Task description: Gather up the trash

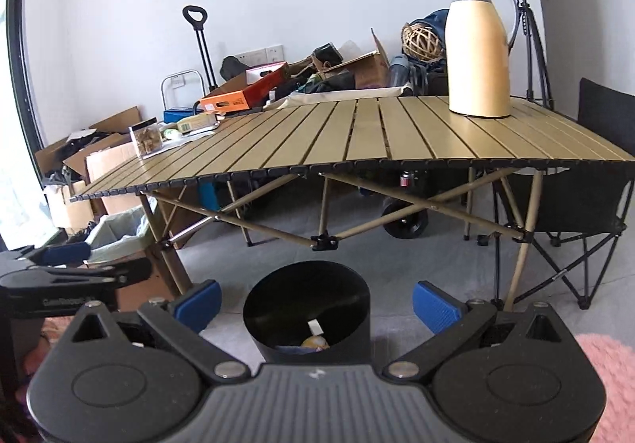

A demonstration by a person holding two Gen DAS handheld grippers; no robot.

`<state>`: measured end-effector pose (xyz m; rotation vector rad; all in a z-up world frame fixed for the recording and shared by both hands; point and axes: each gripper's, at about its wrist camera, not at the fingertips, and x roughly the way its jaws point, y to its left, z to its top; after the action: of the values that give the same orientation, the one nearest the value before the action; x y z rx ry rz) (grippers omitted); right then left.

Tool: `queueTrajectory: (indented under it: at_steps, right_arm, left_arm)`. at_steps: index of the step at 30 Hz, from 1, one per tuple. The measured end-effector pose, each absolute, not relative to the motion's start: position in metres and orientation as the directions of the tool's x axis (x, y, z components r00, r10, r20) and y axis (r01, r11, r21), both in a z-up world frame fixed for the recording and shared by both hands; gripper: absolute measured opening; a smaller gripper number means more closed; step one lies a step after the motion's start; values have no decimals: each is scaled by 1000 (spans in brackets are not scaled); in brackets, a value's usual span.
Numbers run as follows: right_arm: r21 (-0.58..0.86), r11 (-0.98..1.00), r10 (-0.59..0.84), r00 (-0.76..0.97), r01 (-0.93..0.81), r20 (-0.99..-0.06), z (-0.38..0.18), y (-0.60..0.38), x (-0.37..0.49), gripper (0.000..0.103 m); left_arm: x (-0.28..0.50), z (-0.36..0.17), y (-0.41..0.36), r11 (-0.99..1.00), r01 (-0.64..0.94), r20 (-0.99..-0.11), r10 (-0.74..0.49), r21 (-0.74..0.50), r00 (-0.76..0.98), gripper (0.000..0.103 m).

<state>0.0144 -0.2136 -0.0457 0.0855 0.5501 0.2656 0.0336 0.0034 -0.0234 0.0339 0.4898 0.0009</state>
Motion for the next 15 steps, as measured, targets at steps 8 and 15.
queueTrajectory:
  at_steps: [8,15]
  right_arm:
    - [135,967,253,818,-214,-517,-45,-208,1,103]
    - [131,969,247,824,-209,-510,-43,-206,-3,103]
  left_arm:
    - [15,-24,13,1000,0,-475,9,19,880,103]
    - [9,-22,15,1000,3,-462,1,7,887,103]
